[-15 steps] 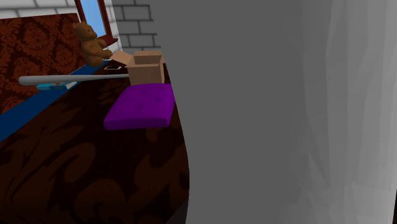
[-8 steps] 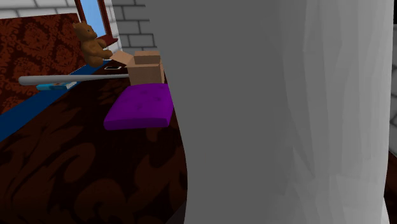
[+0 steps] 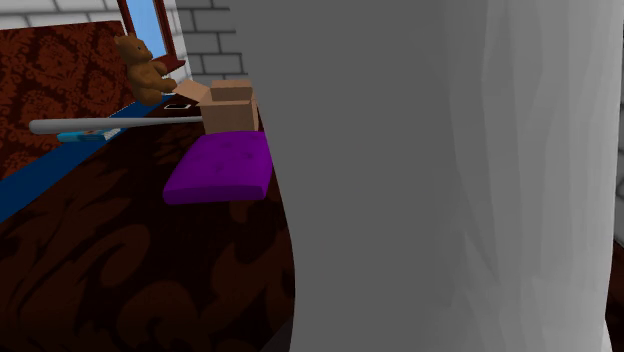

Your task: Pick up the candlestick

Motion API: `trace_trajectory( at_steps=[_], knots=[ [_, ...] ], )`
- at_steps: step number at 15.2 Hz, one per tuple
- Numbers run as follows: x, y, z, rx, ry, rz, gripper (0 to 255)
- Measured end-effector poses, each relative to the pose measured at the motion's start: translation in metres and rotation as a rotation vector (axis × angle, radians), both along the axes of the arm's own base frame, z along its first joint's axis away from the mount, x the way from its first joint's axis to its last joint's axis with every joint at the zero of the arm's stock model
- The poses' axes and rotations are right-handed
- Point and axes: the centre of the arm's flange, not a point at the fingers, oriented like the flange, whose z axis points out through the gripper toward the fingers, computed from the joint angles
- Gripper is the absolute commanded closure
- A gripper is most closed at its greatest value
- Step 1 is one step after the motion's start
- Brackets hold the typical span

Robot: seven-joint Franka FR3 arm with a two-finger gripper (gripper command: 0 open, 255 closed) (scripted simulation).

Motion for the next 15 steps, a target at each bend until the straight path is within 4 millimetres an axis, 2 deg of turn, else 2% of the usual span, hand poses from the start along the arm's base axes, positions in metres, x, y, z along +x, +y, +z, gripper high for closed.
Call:
trace_trajectory(
  at_steps=[15],
  knots=[
    [-0.001,0.000,0.074,0.000,0.000,0.000,255]
  ],
)
